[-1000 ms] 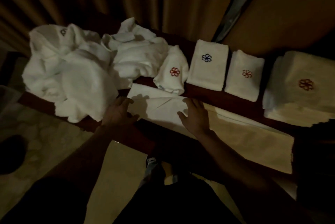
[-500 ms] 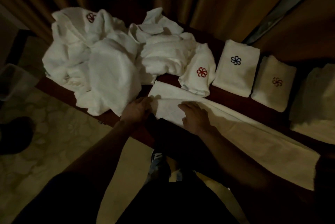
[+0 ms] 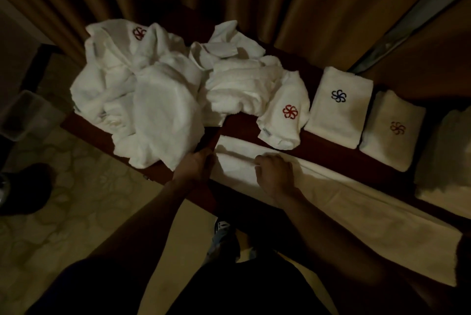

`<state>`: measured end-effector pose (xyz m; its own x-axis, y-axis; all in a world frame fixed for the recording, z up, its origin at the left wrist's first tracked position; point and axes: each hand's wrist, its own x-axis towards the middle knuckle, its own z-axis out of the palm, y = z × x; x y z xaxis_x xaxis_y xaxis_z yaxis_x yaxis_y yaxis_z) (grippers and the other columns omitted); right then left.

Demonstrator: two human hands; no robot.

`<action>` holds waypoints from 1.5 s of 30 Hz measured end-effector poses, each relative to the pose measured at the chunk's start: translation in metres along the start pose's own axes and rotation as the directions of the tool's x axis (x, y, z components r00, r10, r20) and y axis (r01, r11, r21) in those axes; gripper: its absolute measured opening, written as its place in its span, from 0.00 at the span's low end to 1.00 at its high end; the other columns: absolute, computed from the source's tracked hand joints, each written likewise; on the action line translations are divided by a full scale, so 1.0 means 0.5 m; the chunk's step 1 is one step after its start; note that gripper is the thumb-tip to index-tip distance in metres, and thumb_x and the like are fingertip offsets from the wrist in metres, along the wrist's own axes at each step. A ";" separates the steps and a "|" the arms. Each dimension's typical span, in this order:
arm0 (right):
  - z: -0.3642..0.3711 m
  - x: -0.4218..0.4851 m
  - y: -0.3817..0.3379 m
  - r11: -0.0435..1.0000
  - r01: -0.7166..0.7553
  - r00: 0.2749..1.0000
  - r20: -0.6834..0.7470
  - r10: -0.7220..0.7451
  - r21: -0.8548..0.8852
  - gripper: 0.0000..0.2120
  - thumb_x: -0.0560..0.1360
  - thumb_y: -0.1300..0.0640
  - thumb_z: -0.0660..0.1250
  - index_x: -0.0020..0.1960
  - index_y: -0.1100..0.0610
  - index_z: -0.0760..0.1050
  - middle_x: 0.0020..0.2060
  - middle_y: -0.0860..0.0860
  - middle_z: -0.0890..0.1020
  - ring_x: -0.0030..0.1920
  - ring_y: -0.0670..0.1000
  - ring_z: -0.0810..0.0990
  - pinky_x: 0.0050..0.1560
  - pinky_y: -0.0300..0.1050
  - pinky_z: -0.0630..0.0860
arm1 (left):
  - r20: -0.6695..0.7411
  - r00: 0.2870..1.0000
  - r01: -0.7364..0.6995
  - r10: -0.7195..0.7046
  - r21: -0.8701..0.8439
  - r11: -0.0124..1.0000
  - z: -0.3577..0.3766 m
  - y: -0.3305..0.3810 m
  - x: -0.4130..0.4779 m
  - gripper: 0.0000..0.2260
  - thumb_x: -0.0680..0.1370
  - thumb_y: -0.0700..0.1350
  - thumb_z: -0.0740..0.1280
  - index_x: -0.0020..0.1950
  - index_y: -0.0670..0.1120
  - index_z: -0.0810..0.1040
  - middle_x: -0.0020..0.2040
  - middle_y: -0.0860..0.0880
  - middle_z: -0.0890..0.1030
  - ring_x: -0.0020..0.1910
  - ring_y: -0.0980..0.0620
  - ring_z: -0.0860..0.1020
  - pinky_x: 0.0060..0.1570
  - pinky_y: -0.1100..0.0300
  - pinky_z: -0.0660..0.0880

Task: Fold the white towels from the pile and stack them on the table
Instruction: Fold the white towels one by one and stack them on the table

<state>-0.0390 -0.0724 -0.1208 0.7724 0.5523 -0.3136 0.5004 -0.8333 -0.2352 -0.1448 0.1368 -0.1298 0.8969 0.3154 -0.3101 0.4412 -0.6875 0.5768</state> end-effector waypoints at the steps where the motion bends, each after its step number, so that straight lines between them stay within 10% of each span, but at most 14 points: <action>1: -0.001 0.006 -0.001 1.000 -0.008 1.000 -0.020 0.009 0.025 0.07 0.78 0.55 0.64 0.54 0.50 0.78 0.48 0.50 0.82 0.53 0.55 0.81 0.50 0.51 0.76 | -0.011 1.000 0.010 -0.010 0.013 1.000 0.000 0.001 0.003 0.13 0.83 0.47 0.61 0.62 0.42 0.78 0.51 0.38 0.82 0.49 0.37 0.80 0.43 0.51 0.73; 9: -0.032 0.049 -0.011 0.826 -0.122 0.989 -0.006 0.150 0.550 0.27 0.80 0.59 0.64 0.77 0.53 0.62 0.61 0.54 0.81 0.62 0.55 0.79 0.60 0.53 0.77 | -0.059 0.974 0.222 -0.218 0.071 0.972 0.011 0.024 0.034 0.14 0.83 0.48 0.60 0.63 0.41 0.71 0.61 0.38 0.77 0.54 0.35 0.78 0.48 0.45 0.76; 24: -0.002 -0.005 0.019 0.969 -0.002 1.000 0.001 0.001 0.249 0.23 0.76 0.55 0.68 0.70 0.54 0.72 0.66 0.52 0.76 0.69 0.55 0.71 0.65 0.53 0.72 | 0.012 0.945 0.318 -0.327 0.204 0.926 0.025 0.058 0.036 0.22 0.79 0.56 0.66 0.65 0.43 0.68 0.64 0.40 0.73 0.58 0.36 0.76 0.50 0.46 0.74; 35: 0.032 -0.051 0.013 0.999 0.005 0.968 0.249 -0.014 0.037 0.37 0.75 0.45 0.70 0.78 0.48 0.57 0.80 0.50 0.47 0.80 0.56 0.42 0.76 0.62 0.50 | 0.012 0.941 0.330 -0.337 0.174 0.928 0.034 0.047 0.003 0.22 0.78 0.54 0.68 0.64 0.42 0.69 0.62 0.41 0.73 0.60 0.37 0.74 0.51 0.44 0.74; 45: 0.052 -0.074 -0.037 0.987 0.063 0.997 0.035 -0.069 0.146 0.28 0.74 0.45 0.71 0.70 0.54 0.72 0.71 0.53 0.68 0.73 0.57 0.63 0.68 0.57 0.68 | 0.128 0.923 0.376 -0.362 -0.103 0.921 0.025 0.031 0.015 0.25 0.73 0.46 0.75 0.66 0.39 0.74 0.59 0.41 0.80 0.55 0.42 0.78 0.44 0.56 0.72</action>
<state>-0.0874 -0.0767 -0.1289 0.7221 0.6089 -0.3283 0.4855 -0.7841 -0.3865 -0.1318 0.1205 -0.1325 0.6640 0.4566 -0.5921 0.7467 -0.4474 0.4923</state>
